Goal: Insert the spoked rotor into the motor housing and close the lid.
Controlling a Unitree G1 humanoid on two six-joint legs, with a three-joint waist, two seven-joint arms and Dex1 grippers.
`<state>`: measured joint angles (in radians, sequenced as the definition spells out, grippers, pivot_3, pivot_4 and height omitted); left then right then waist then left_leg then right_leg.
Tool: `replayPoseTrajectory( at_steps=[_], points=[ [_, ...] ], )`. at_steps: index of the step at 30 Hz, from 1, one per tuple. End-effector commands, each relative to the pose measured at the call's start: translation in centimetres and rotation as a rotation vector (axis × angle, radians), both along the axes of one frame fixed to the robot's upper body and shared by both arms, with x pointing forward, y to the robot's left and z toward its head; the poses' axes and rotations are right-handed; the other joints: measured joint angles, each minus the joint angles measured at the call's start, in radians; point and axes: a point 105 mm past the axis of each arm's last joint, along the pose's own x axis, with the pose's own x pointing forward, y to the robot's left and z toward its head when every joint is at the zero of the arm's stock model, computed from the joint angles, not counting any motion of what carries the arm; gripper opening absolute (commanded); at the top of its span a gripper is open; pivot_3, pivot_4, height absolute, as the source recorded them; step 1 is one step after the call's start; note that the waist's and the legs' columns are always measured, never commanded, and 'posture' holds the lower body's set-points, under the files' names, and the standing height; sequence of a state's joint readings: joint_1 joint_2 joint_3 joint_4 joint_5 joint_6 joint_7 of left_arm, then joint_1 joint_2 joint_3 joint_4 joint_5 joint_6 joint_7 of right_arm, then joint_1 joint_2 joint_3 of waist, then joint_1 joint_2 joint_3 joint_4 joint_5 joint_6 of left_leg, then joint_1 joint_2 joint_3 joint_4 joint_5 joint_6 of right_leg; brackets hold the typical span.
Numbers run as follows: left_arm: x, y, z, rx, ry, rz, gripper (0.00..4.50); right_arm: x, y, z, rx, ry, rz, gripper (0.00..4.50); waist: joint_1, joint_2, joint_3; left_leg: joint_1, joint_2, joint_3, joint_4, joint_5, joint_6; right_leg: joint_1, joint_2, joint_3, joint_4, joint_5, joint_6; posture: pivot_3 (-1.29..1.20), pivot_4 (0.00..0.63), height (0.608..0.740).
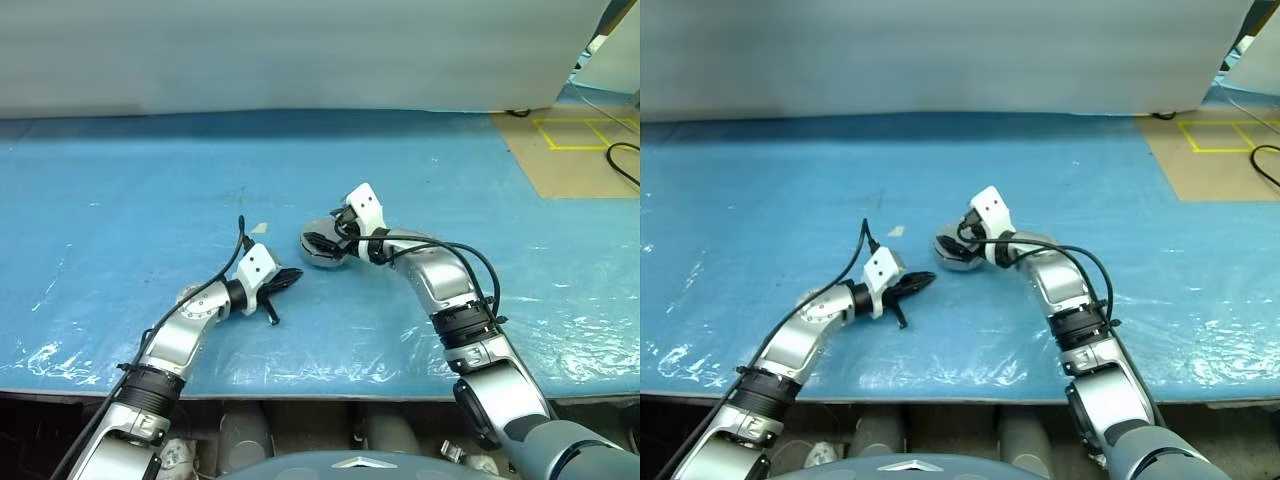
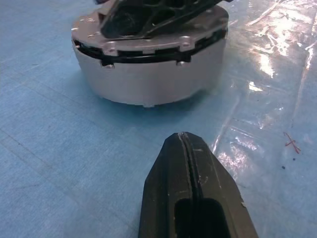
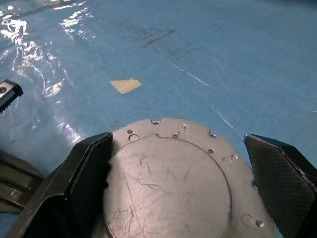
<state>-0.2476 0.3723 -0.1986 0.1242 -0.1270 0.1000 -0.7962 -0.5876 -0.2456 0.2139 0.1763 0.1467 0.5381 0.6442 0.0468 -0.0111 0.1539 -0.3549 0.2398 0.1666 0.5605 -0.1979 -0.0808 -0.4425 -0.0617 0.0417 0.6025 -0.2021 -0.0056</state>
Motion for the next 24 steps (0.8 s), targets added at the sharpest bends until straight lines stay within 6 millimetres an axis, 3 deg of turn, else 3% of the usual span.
replayPoseTrajectory(
  at_steps=[1,7,15,19,24],
  points=[
    [0.2,0.2,1.0,-0.005,-0.041,-0.002,0.0,-1.3,0.3,-1.8,-0.064,0.031,0.064,4.47,-0.001,0.0,0.0,0.0,0.0,0.0,0.0,0.0,0.0,0.0,0.0,0.0,0.0,0.0,0.0,0.0,0.15,0.74],
    [0.1,0.6,2.0,-0.052,-0.064,0.009,0.0,-1.1,-0.4,-2.7,-0.136,0.005,0.046,2.98,-0.005,0.0,0.0,0.001,0.0,0.0,0.0,0.0,0.0,0.0,0.0,0.0,0.0,0.0,0.0,0.0,0.15,0.74],
    [-0.8,2.2,4.7,-0.205,-0.129,0.052,0.0,-0.7,-0.4,-2.4,-0.138,-0.017,0.037,2.98,-0.005,0.0,0.0,0.002,0.0,0.0,0.0,0.0,0.0,0.001,0.0,0.0,0.0,0.0,0.0,0.0,0.15,0.74],
    [-0.7,3.5,4.7,-0.19,-0.149,0.099,0.0,-0.7,0.1,-1.9,-0.109,-0.031,0.057,2.98,-0.006,0.0,0.0,0.002,0.0,0.0,0.0,0.0,0.0,0.001,0.0,0.001,0.001,-0.001,0.0,0.0,0.15,0.74],
    [-0.1,3.0,5.0,-0.194,-0.164,0.099,0.0,-1.7,0.9,-1.7,-0.077,-0.005,0.13,2.98,-0.006,0.0,0.0,0.002,0.0,0.0,0.0,0.0,0.0,0.001,0.0,0.001,0.001,-0.004,0.005,0.0,0.15,0.74]
  ],
)
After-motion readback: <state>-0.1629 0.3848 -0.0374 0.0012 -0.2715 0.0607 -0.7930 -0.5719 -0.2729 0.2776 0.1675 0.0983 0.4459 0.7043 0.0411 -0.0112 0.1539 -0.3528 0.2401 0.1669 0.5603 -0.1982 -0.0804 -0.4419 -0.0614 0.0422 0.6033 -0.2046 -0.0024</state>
